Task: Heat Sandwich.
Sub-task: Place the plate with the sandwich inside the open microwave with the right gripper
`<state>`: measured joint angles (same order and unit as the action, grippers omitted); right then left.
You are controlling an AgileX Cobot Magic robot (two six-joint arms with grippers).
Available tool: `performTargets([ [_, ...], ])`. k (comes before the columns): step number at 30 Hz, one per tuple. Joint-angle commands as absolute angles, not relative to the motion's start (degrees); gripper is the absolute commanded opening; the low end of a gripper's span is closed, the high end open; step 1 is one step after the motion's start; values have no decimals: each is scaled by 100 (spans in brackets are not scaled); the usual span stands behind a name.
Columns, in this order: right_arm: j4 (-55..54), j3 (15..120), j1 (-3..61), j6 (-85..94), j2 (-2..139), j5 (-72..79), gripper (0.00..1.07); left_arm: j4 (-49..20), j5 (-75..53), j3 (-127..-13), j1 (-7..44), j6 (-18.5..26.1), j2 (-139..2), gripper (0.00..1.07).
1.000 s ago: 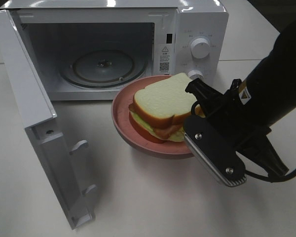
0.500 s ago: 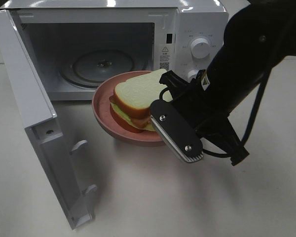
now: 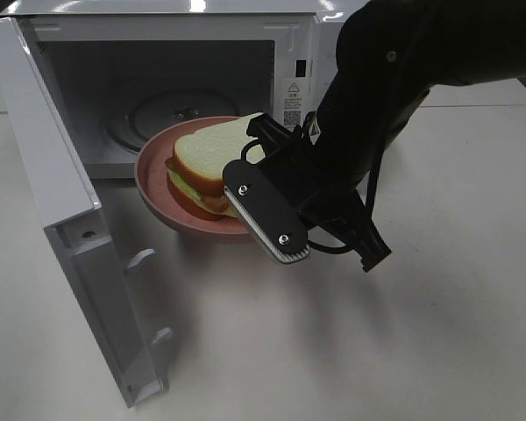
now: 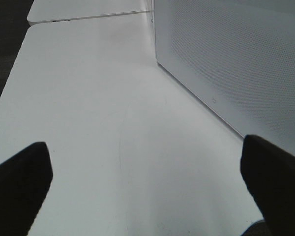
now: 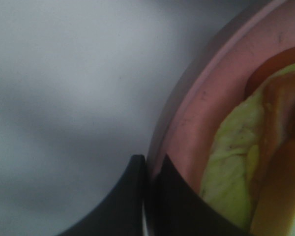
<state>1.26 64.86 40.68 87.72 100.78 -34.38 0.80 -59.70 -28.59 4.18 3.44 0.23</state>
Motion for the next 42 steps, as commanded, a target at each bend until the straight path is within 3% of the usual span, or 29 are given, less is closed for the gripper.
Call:
performTargets([
  [1,115,6681,4085,8846,10159,-3335,1,86,-5913,-2836,453,355,183,101],
  [42,441,9185,4085,8188,11809,-4280,1,92,-5913,-2836,453,355,183,101],
])
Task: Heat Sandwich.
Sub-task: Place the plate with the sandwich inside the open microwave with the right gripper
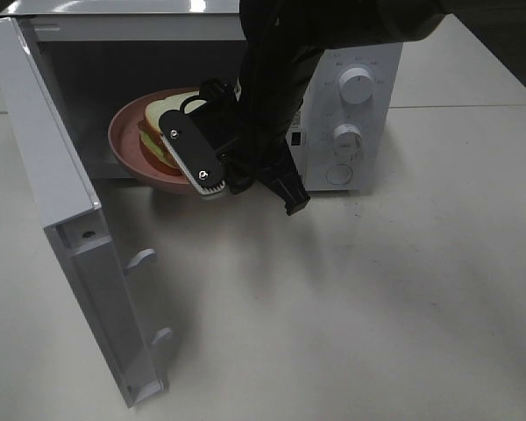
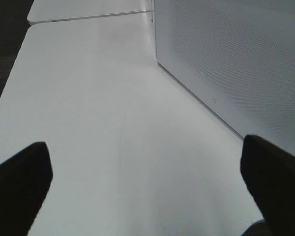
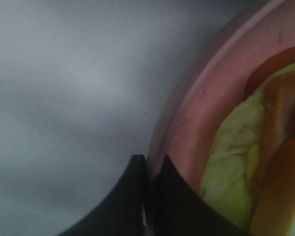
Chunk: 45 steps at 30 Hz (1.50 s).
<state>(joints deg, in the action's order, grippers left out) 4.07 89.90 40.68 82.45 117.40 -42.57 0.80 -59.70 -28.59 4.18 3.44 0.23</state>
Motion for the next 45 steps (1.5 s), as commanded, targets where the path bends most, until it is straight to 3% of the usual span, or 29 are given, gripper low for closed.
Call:
performTargets([
  [1,441,9259,4085,8159,11854,-4303,0,92,-5913,-2836,453,355,183,101],
  [45,842,12072,4005,7151,13740,-5002,2,92,-5913,-2836,453,355,183,101],
])
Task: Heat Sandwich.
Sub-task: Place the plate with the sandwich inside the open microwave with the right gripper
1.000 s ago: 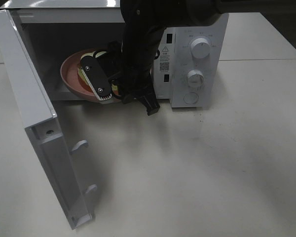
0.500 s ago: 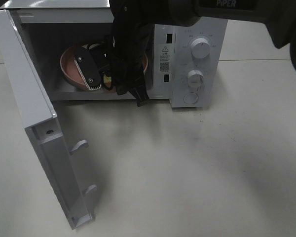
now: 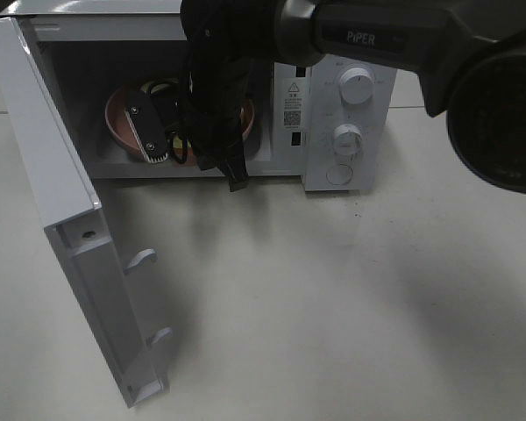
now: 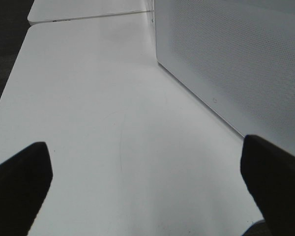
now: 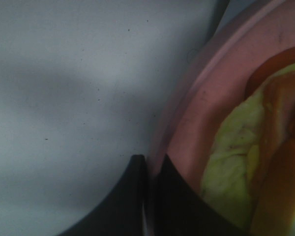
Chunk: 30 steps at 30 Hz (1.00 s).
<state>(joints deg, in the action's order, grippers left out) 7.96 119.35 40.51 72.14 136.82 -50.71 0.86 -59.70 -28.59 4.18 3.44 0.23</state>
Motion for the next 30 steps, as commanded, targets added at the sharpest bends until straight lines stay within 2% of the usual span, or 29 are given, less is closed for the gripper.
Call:
performTargets([
  [1,848,12089,4005,7151,13780,-4979,2,92,-5913,-2836,453,355,183,101],
  [30,1043,12554,3867,6371,14129,-4515,6,92,-5913,-2836,453,355,183,101],
])
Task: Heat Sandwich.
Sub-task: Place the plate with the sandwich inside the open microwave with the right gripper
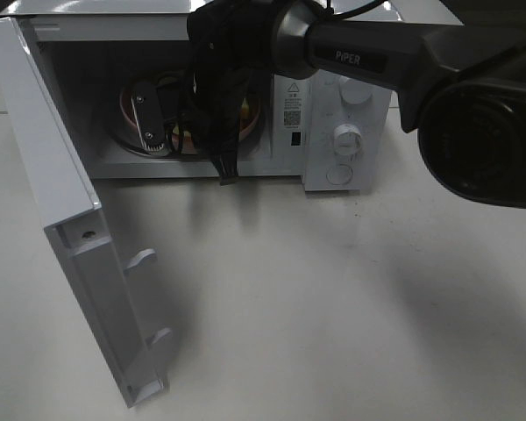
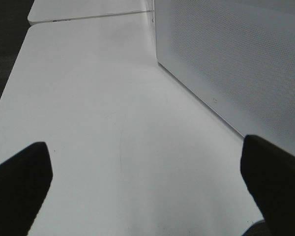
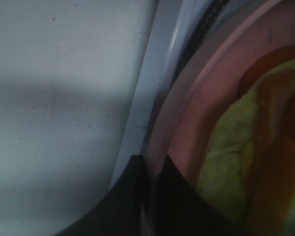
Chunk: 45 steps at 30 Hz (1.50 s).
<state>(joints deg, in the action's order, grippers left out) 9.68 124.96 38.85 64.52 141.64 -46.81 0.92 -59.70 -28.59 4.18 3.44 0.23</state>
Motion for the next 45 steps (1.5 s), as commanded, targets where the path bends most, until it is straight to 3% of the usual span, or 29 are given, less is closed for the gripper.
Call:
performTargets([
  [1,1043,12554,3867,6371,14129,-4515,6,92,-5913,-2836,453,355,183,101],
  [10,1020,12554,3867,6377,14129,-4486,20,92,-5913,-2836,453,355,183,101],
  [13,1020,12554,3867,6377,14129,-4486,34,92,-5913,-2836,453,355,183,101],
  [14,1020,12554,3867,6377,14129,-4486,34,92,-5913,-2836,453,355,183,101],
  [18,980,12536,3867,6085,14129,-4343,58,92,-5913,-2836,453,355,183,101],
  [23,980,12496,3867,5793,14095,-4171,69,92,-5913,-2836,453,355,183,101],
  [24,980,12410,3867,5661,14066,-4016,77,92,-5913,-2836,453,355,183,101],
  [26,980,12313,3867,5632,14009,-3908,81,92,-5913,-2836,453,355,183,101],
  [45,997,10869,3885,5678,13218,-2951,81,92,-5913,-2836,453,355,183,101],
])
